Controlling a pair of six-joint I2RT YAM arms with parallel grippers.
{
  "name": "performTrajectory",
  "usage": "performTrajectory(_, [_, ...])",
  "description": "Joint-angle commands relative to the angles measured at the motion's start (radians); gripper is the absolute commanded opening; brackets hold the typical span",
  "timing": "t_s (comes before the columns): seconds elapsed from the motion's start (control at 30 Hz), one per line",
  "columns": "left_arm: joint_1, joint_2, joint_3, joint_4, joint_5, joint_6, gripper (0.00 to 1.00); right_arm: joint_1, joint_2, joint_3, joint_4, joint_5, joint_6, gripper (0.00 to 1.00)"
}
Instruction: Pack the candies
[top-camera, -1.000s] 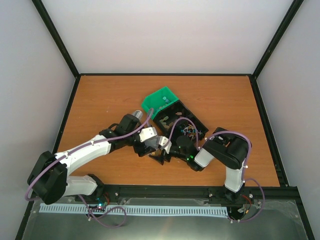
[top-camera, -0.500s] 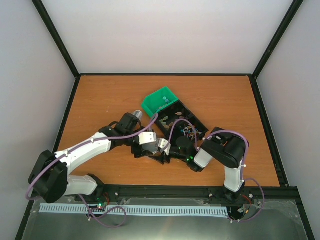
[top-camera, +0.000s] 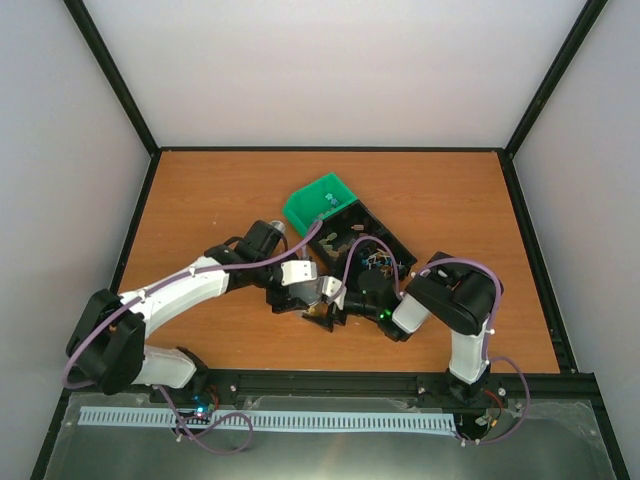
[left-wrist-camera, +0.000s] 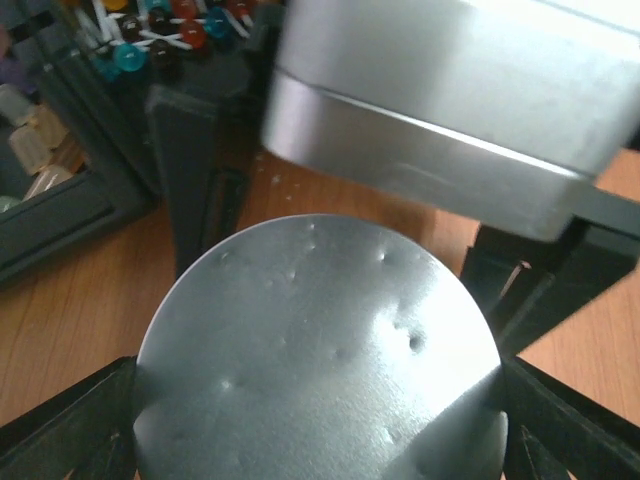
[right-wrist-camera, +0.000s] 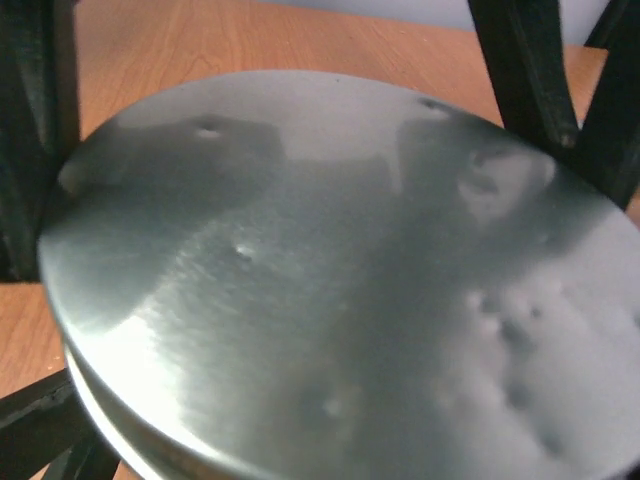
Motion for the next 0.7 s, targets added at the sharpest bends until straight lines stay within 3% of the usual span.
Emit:
performTrajectory(0.0, [-0.005,-0.023,-0.078,0.077,-0.129,-0.282,0.77,0.021,-0.018,-0.016,0.059,0.111,0.025,1.0])
performTrajectory(0.17, [-0.038,-0.056,-0.087,0.111,-0.137,-0.419,0.77,0.037,0.005,0.008,0.048,0.158,0.061,1.0])
performTrajectory(0.3, [-0.07,-0.075,-0.092,0.077,-0.107,-0.367,0.77,0.04,0.011,0.013,0.051,0.17,0.055,0.95])
performTrajectory(0.67, [-0.069,-0.022,-0.059,-0.192,0.014,0.235,0.76,0.02,-0.011,-0.039,0.082,0.026,0.001,0.67])
